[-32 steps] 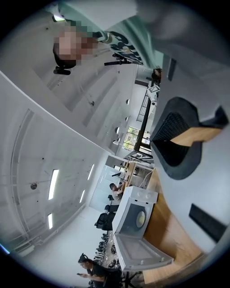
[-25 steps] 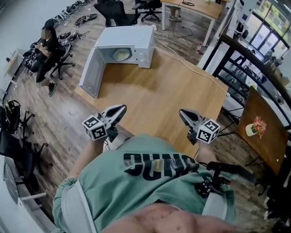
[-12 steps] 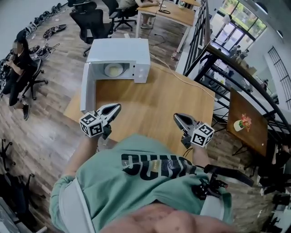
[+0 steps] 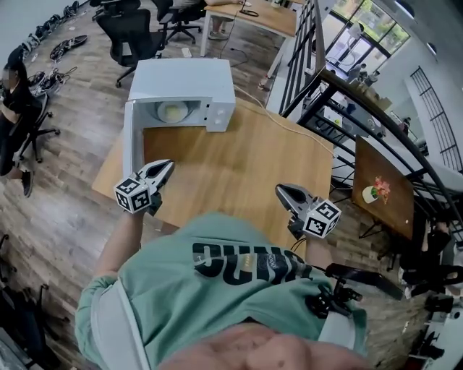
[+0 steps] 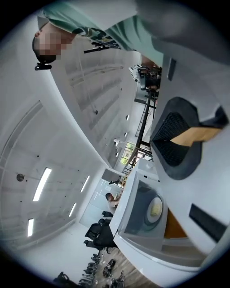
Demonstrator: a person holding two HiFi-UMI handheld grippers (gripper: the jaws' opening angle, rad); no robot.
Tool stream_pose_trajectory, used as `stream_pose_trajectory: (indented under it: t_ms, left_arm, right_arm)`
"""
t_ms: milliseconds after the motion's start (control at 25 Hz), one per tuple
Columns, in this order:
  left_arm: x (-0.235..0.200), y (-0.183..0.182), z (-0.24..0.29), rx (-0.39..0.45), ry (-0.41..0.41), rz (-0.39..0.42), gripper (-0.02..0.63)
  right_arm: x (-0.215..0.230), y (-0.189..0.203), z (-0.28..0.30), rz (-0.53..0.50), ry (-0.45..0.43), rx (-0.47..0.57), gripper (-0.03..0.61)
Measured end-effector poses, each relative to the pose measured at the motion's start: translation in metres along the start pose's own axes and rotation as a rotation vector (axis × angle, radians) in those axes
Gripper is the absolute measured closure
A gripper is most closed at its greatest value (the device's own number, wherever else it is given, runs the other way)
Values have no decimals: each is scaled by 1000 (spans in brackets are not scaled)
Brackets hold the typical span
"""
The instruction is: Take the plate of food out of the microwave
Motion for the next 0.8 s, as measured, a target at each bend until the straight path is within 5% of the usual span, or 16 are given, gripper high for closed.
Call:
stream_pose_trajectory:
  t_ms: [240, 440, 640, 800]
  left_arm:
    - [-46, 23, -25, -29, -275, -27, 609]
    - [-40, 28, -38, -66, -445, -28, 609]
    - [-3, 37, 34, -50, -359, -67, 609]
    - [-2, 35, 73, -65, -243, -105, 609]
  right_arm:
    - [42, 0, -17, 11, -78, 46, 571]
    - [73, 17, -43, 34, -147, 63, 571]
    - [114, 26, -53, 49, -168, 73, 571]
    - [100, 34, -40, 80, -158, 68, 571]
Point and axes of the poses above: the fingertips, and each gripper's own axes: z forward along the fingers, x to its right, y out of its underside, the point moved 2 cm from there along -z, backward along the fingers, and after that the axes turned 3 degrees about x, right-handed, at the moved point
